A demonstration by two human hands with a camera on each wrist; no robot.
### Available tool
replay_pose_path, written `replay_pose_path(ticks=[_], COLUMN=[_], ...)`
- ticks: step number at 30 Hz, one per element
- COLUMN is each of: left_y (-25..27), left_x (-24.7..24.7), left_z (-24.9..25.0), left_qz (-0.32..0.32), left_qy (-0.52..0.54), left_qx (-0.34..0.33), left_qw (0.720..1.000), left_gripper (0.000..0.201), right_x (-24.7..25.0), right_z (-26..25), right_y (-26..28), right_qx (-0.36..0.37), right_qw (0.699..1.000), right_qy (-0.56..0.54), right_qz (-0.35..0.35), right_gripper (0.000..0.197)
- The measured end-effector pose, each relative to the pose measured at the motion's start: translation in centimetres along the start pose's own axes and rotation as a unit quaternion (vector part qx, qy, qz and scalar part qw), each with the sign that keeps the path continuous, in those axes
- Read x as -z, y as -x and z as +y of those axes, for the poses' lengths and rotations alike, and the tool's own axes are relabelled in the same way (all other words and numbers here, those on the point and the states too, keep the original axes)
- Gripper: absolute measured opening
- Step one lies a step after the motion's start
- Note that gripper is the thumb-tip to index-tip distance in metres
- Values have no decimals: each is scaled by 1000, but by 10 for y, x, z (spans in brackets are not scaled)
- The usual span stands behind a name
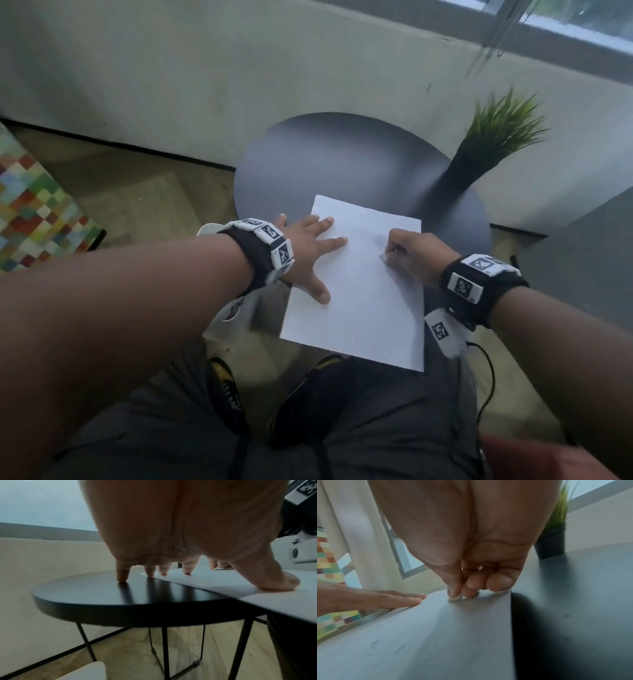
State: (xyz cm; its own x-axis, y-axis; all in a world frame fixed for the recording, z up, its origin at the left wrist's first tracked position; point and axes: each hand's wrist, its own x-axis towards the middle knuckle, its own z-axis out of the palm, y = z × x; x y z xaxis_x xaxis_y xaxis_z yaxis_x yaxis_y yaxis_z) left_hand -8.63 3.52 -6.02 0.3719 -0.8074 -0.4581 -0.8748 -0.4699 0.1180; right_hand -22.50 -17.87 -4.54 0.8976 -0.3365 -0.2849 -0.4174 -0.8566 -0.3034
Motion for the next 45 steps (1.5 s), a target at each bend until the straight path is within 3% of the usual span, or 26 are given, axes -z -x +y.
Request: replay_pose_path(ticks=[4,6,8,12,17,22,27,29,32,34,37,39,42,45], left_y=[5,4,3,2,-3,0,-3,-2,-3,-2,-4,-5,-7,-9], left_x=[-3,-4,-3,-1,4,12,11,12,11,11,11,12,11,12], left_z=[-9,-7,-6,-5,1,6,7,7,6,5,6,6,5,9], left_qz=[-7,-5,-6,-15,-21,-18,-25,-25,-21,-22,-22,-22,-18,-21], left_qy=[-11,-17,-20,-24,-23,-44,-45,-47,-49,-48,-46,-50,-50,-54], left_qx=[7,10,12,14,31,25,29,31,26,26,25,25,19,23], left_qw=[1000,1000,1000,1000,999,999,998,998,998,998,998,998,998,998], left_gripper=[124,127,127,127,127,124,125,126,126,125,123,121,117,118], right_x=[0,-8,-21,-31,-7,-21,2,-7,-22,-15,-3,-9,-20,-6], right_z=[-1,-17,-40,-71,-41,-66,-25,-35,-60,-55,-37,-42,-58,-45], right_y=[-5,-4,6,29,-8,12,-12,-6,13,5,-12,-7,12,-2], right_qx=[-57,-52,-7,153,-23,97,-40,-13,96,80,-16,1,92,37], right_qw=[998,998,999,984,999,992,999,999,993,994,999,999,994,998], right_qy=[12,25,25,52,17,57,18,25,48,59,31,30,42,50], right_qz=[32,37,22,-75,22,-51,29,21,-44,-36,25,16,-44,-12], right_gripper=[11,9,9,7,9,6,10,8,10,10,8,6,7,9])
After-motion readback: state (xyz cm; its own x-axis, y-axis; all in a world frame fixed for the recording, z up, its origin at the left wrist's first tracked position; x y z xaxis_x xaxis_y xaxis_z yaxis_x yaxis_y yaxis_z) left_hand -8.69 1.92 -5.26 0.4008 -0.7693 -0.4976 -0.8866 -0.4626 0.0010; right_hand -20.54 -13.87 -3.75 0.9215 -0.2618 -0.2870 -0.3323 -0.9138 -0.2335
